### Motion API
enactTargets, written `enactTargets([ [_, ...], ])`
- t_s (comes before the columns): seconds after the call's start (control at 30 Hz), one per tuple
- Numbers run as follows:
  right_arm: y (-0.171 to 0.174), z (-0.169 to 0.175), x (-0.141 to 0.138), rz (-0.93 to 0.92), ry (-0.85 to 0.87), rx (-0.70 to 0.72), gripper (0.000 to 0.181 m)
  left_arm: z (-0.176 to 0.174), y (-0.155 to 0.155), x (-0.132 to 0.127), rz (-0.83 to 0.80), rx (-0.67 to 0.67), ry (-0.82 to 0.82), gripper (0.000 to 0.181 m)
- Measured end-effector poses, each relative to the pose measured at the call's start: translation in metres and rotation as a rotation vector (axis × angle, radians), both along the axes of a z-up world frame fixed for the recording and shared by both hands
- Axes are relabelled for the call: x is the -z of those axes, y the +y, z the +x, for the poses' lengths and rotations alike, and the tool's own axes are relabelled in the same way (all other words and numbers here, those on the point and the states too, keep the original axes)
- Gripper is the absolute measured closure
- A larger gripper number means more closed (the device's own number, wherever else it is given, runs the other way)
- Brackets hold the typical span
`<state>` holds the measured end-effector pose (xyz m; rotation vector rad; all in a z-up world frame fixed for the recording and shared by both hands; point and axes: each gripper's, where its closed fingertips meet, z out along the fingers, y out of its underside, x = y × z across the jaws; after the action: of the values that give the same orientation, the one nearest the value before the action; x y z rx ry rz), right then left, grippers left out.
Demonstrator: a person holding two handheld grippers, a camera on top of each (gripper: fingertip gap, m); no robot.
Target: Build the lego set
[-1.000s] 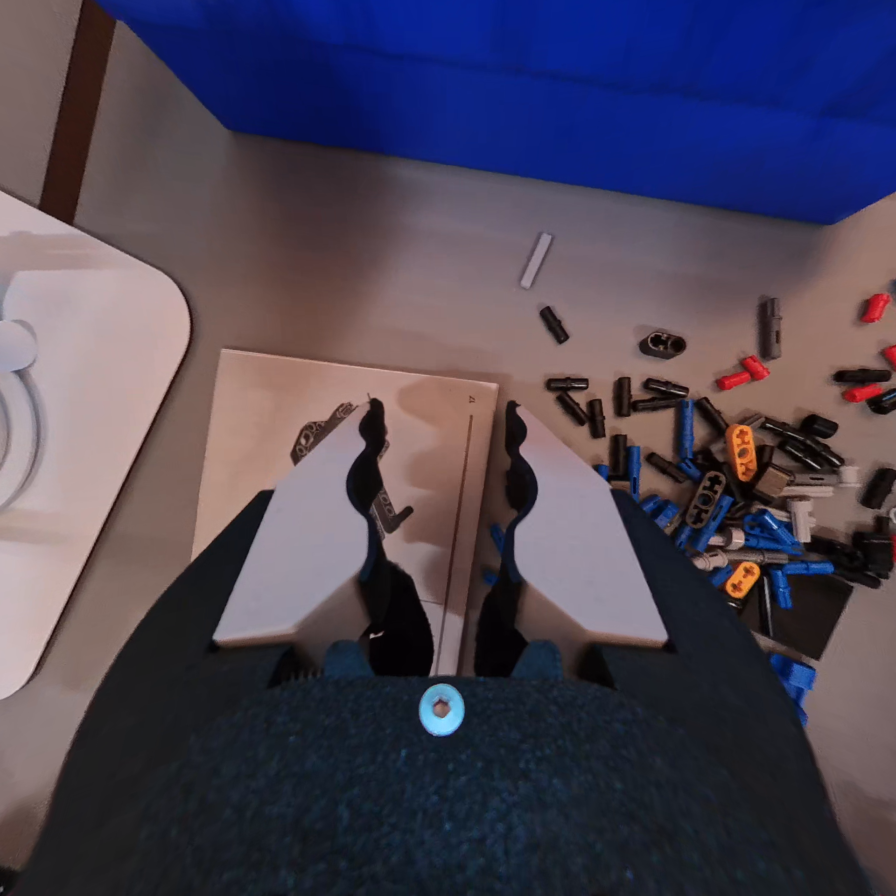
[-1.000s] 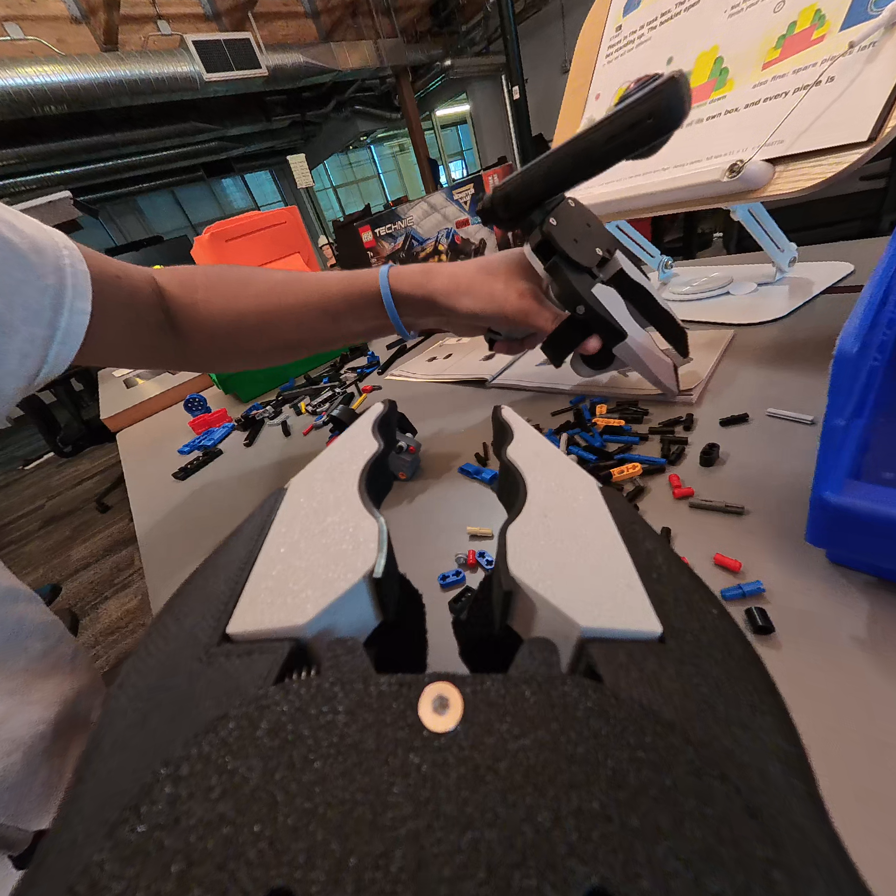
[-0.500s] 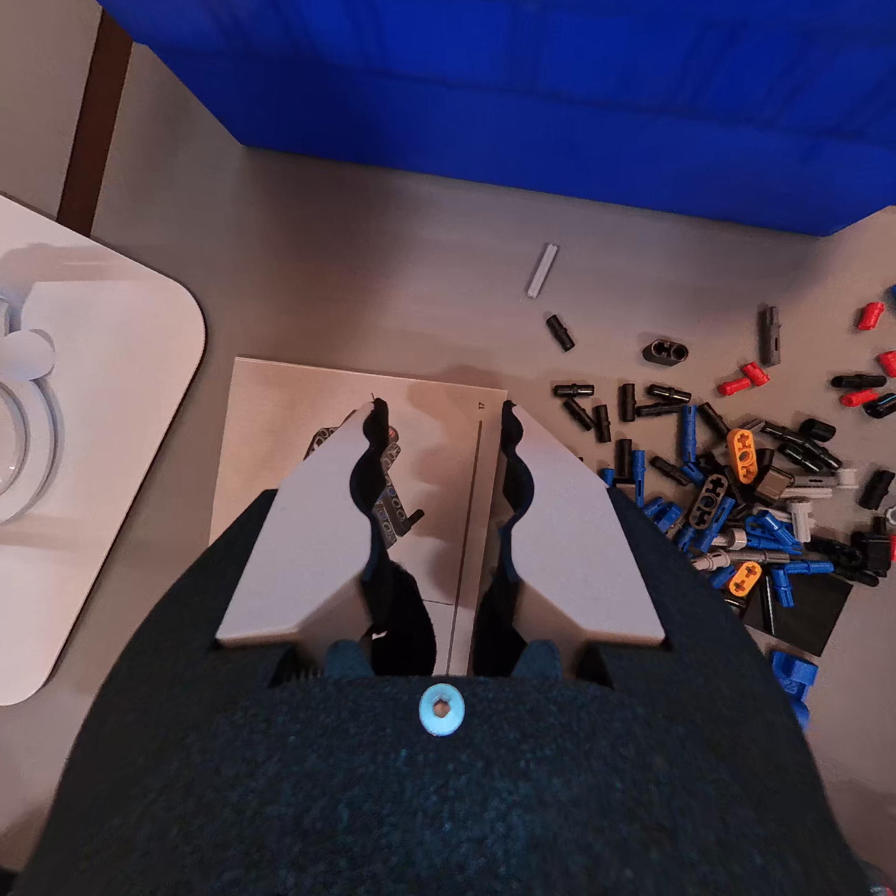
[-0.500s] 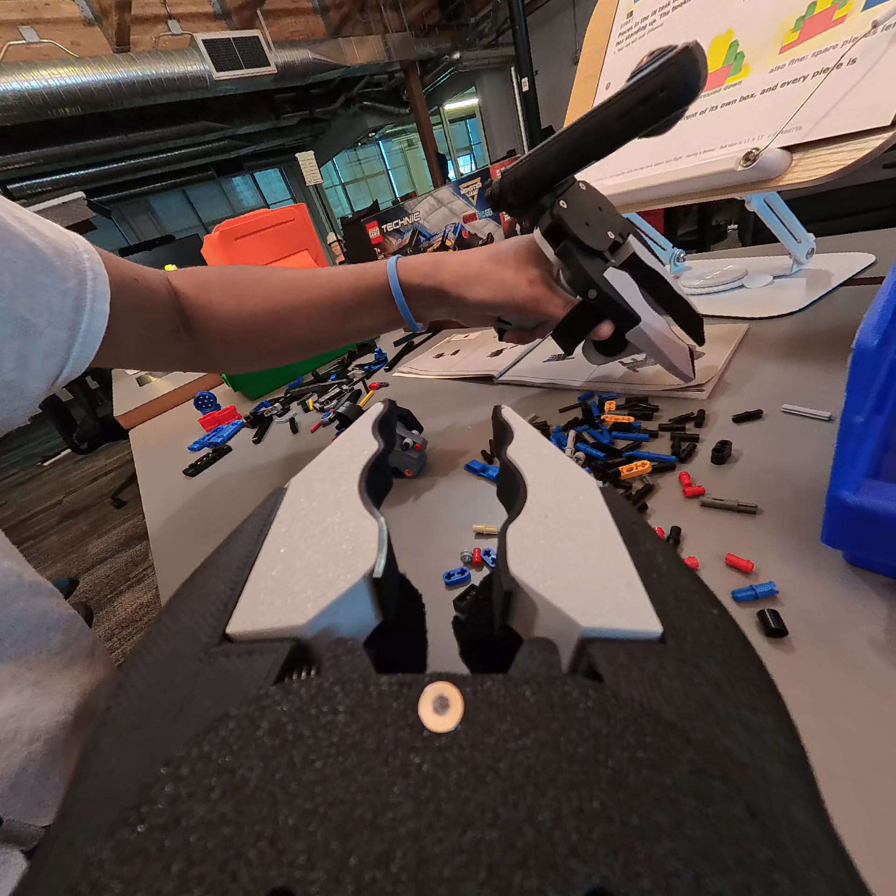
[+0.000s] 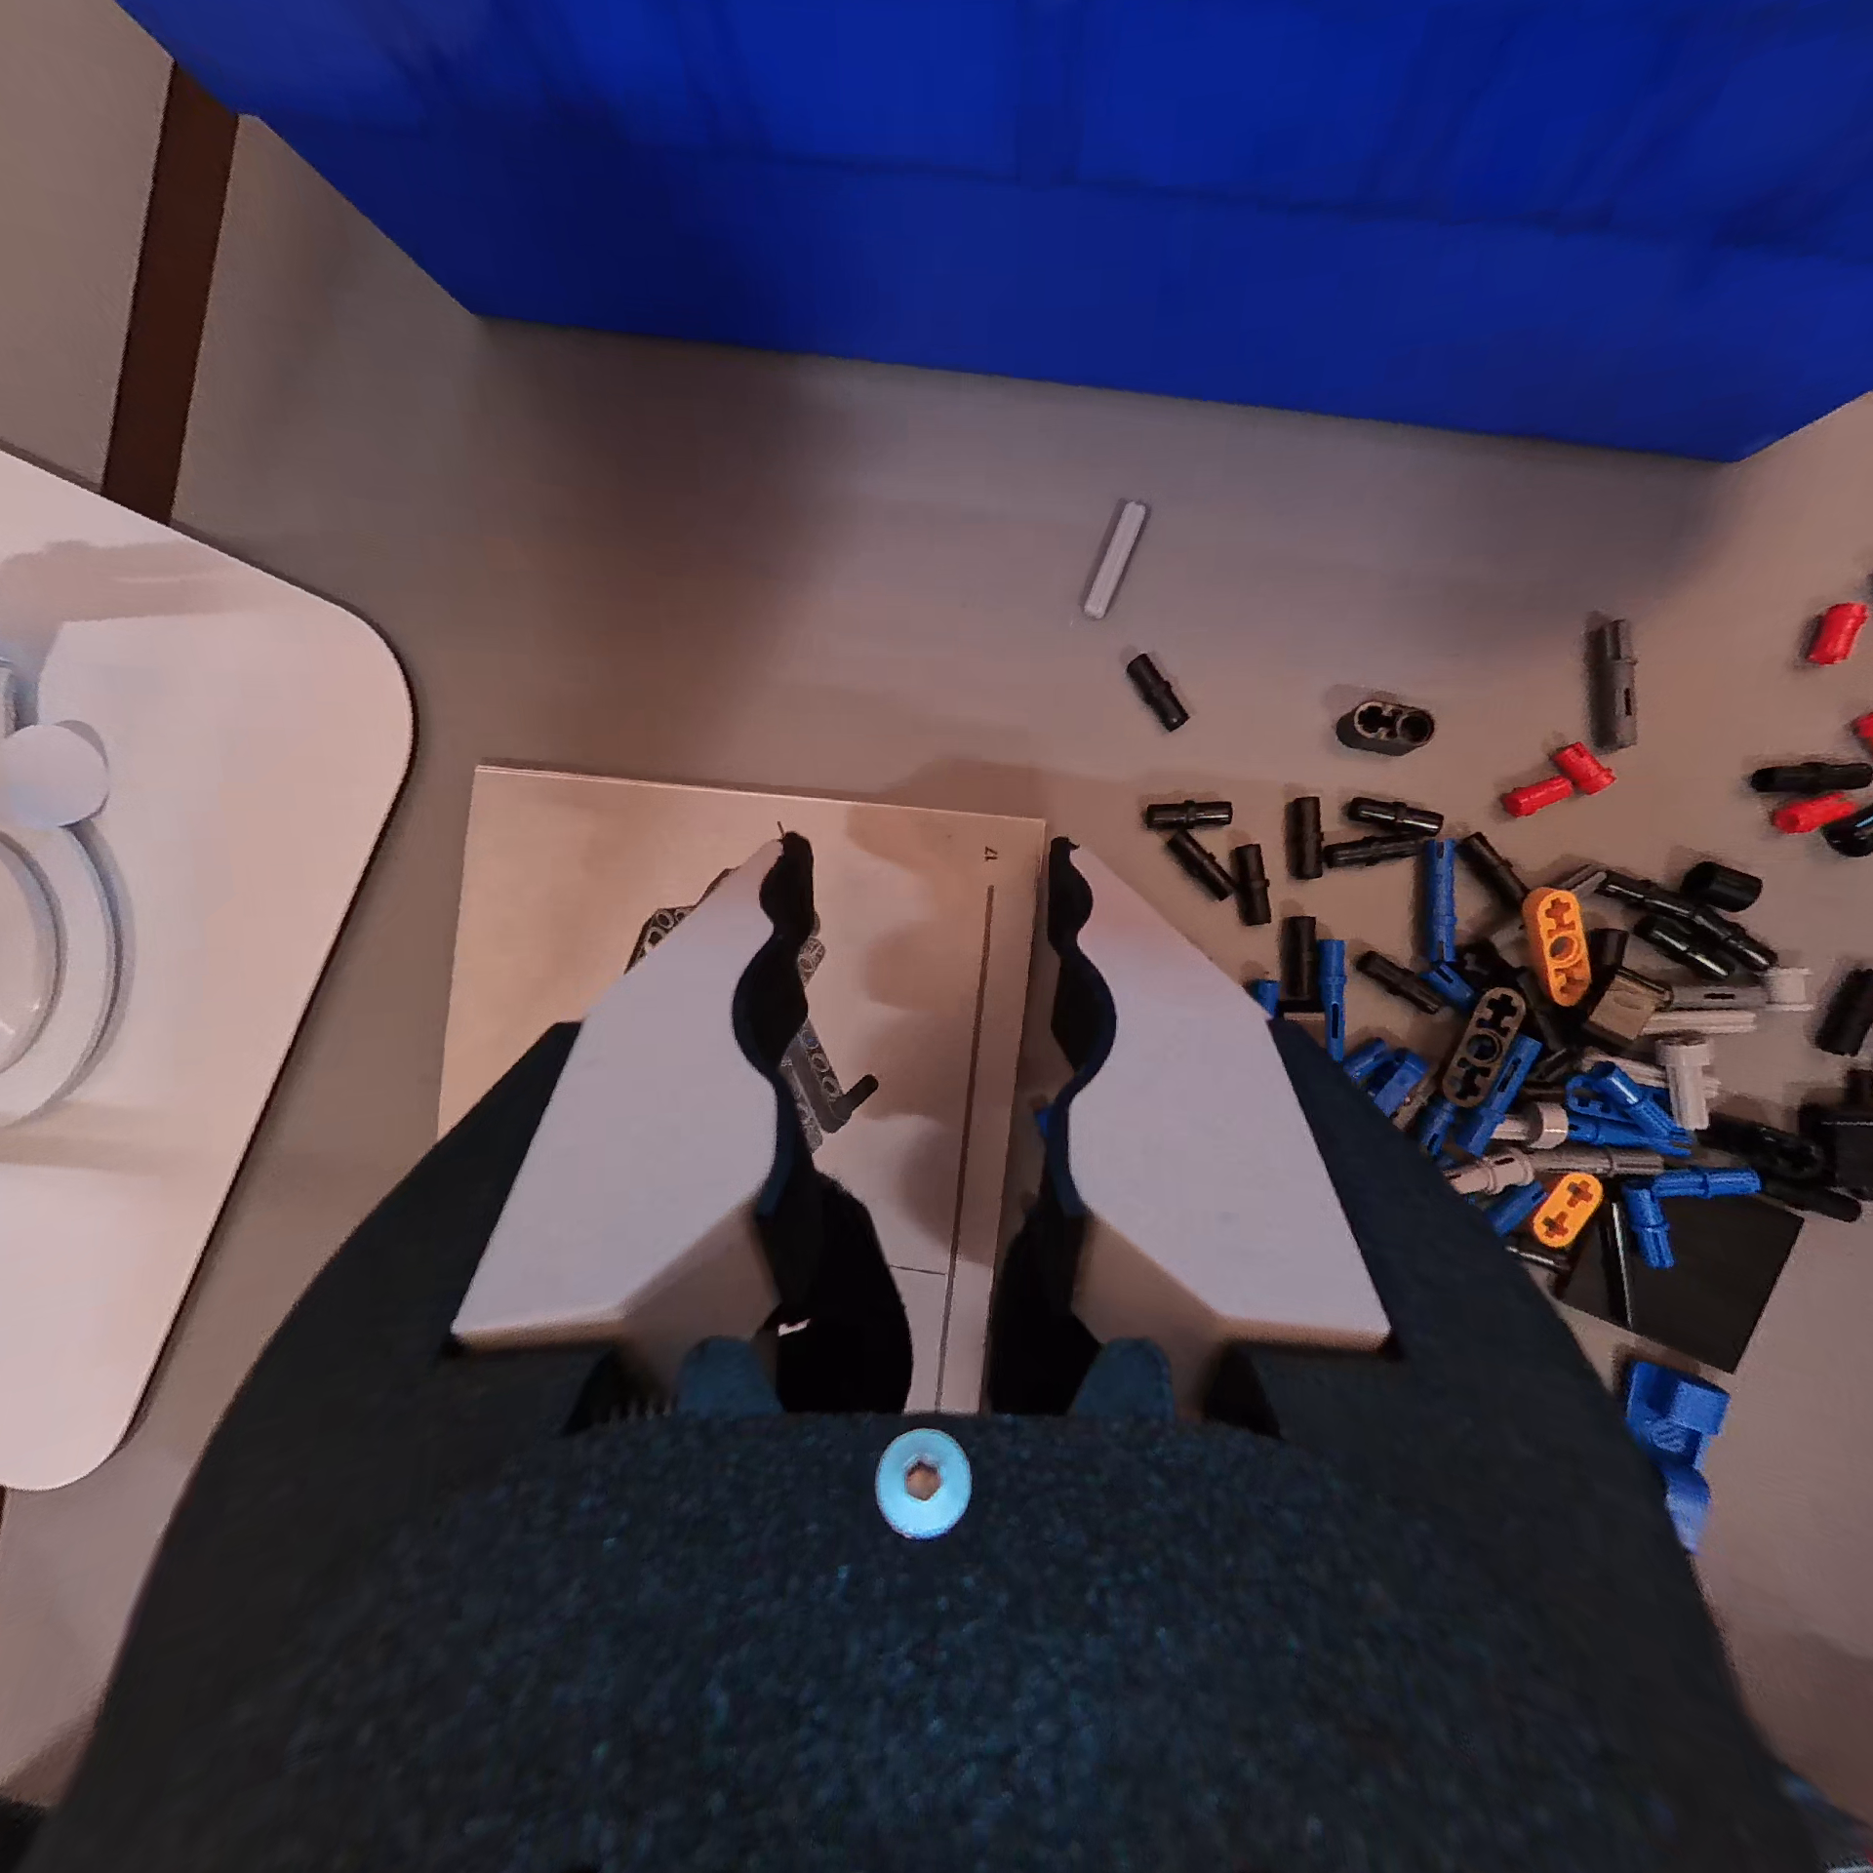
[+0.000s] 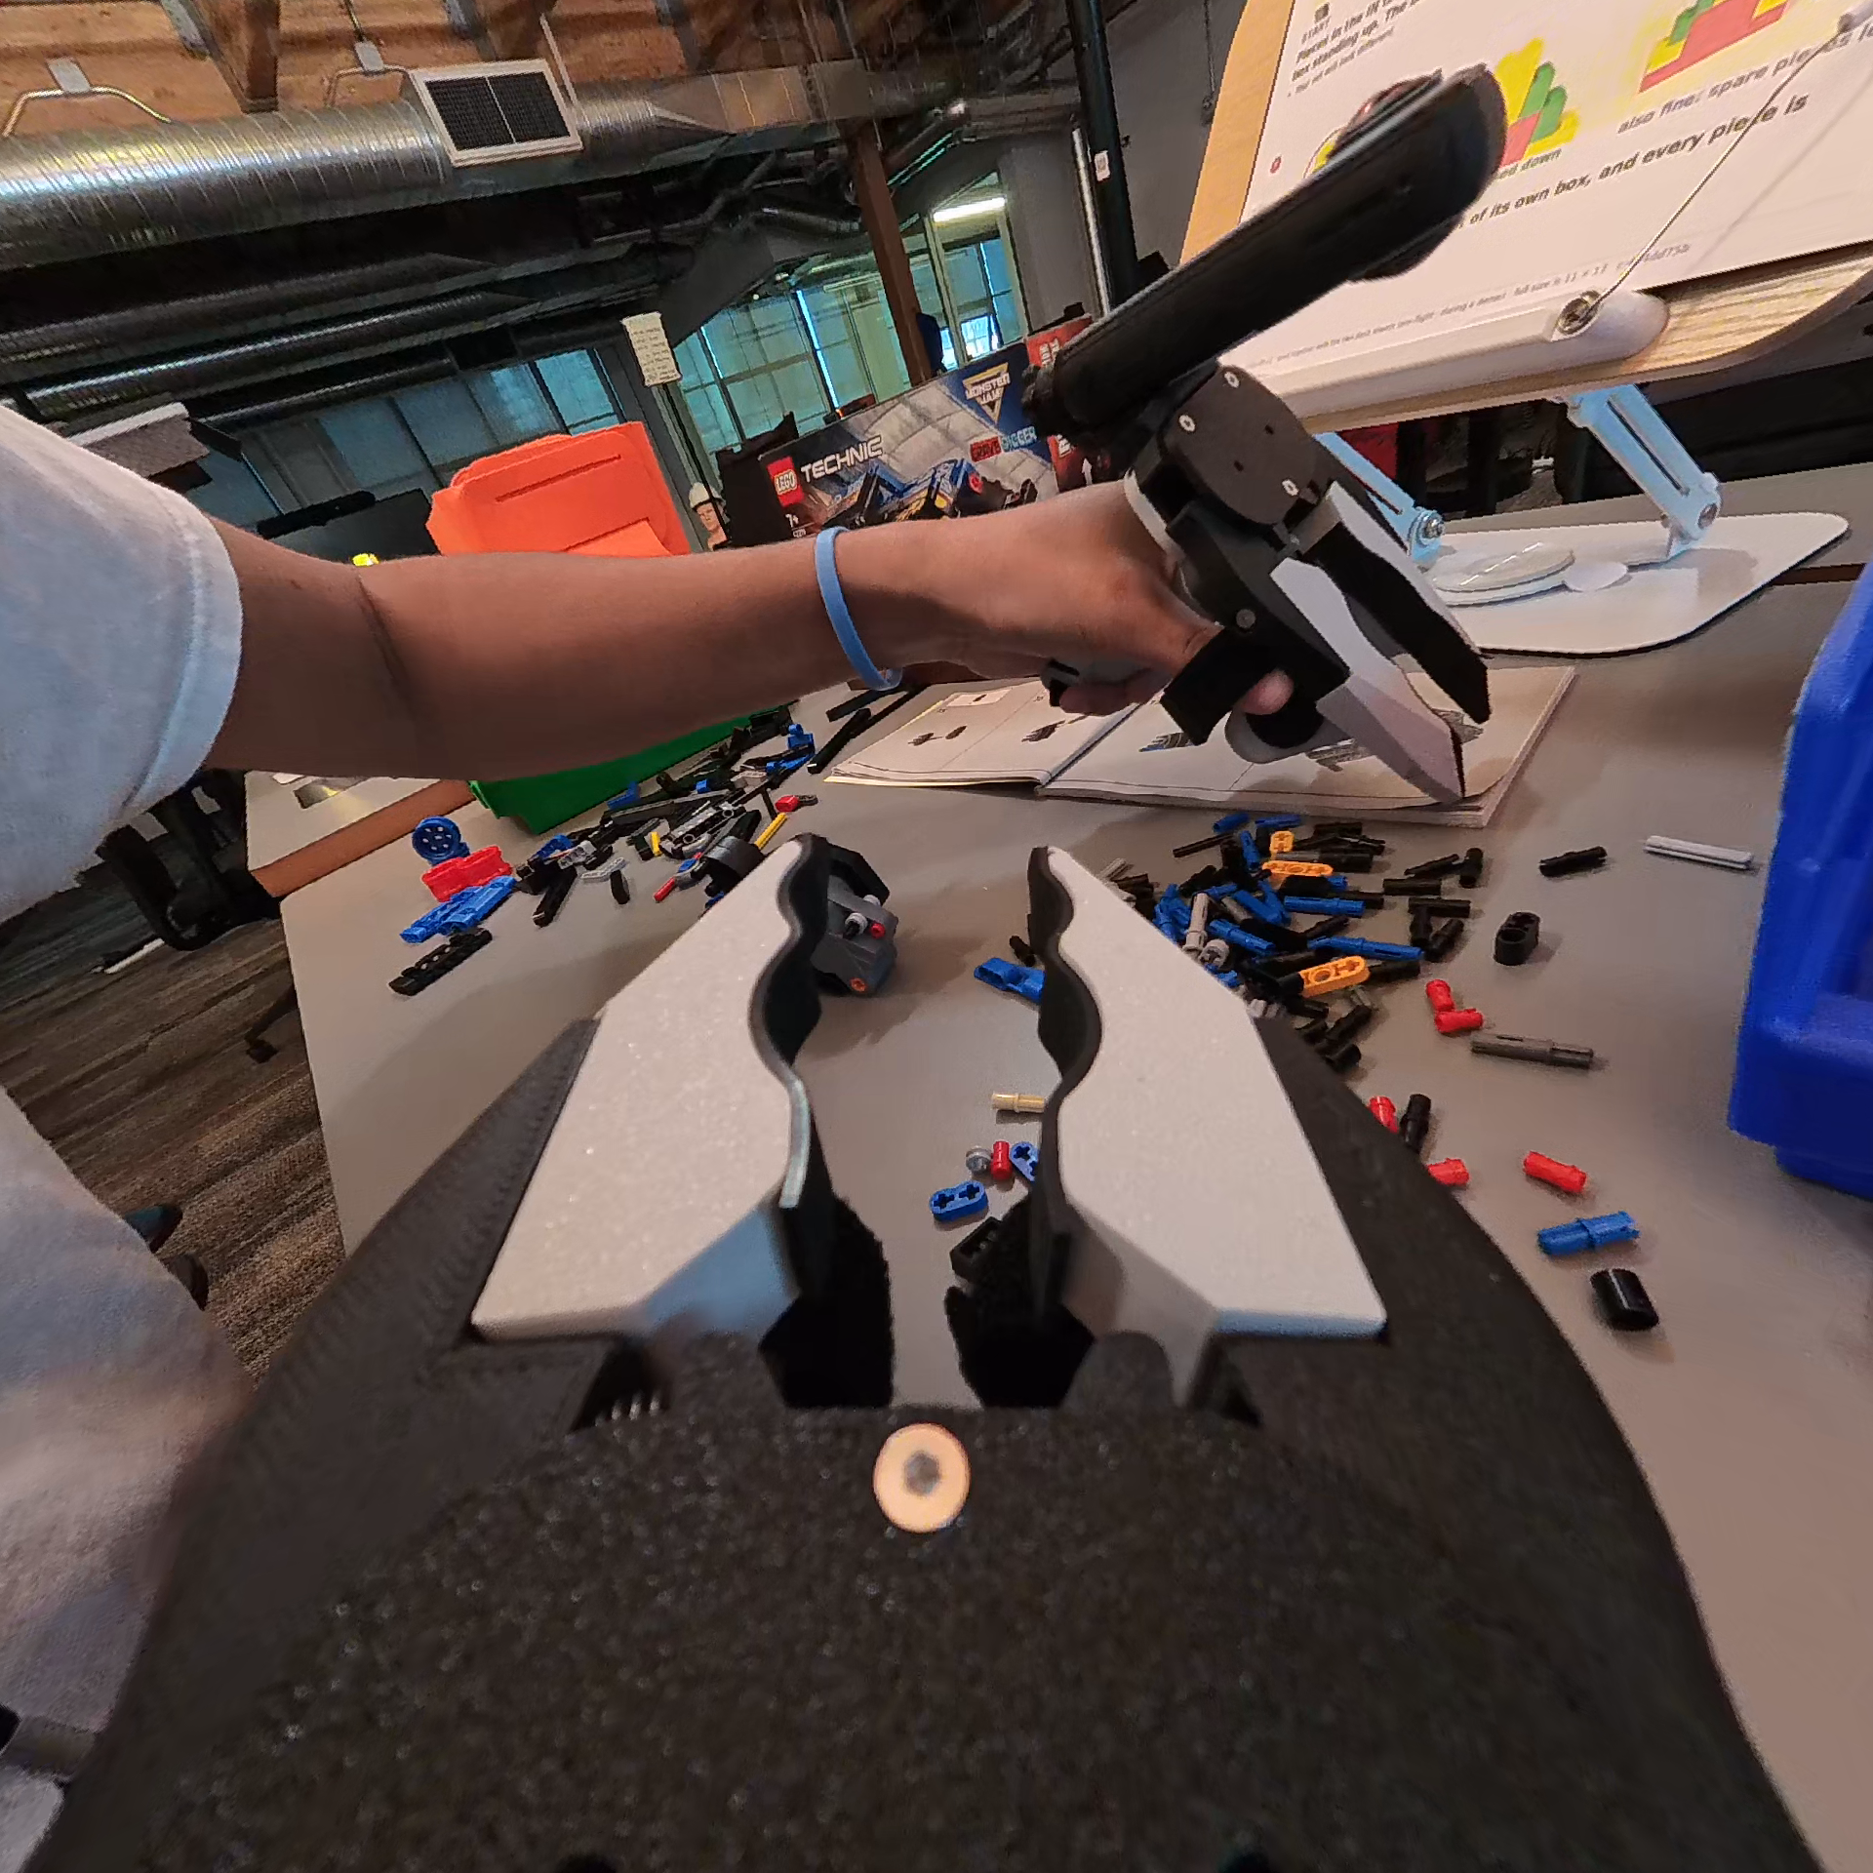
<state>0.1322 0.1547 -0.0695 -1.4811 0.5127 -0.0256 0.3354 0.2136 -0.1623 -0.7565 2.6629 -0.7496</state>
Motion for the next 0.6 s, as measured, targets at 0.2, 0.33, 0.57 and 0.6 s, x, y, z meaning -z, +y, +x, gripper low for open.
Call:
enactTargets([
  [0.2,0.000,0.000,0.000,0.002,0.002,-0.004,0.142,0.004,0.004,0.000,0.010,-0.010,-0.005,0.138],
  [0.33,0.000,0.000,0.000,0.005,0.005,-0.004,0.142,0.006,0.006,-0.003,0.011,-0.020,-0.022,0.148],
  [0.57,0.000,0.000,0.000,0.008,0.008,-0.007,0.142,-0.008,-0.003,0.006,-0.021,-0.008,0.052,0.161],
  [0.6,0.000,0.000,0.000,0.008,0.008,-0.006,0.142,-0.009,-0.005,0.006,-0.027,-0.011,0.057,0.162],
])
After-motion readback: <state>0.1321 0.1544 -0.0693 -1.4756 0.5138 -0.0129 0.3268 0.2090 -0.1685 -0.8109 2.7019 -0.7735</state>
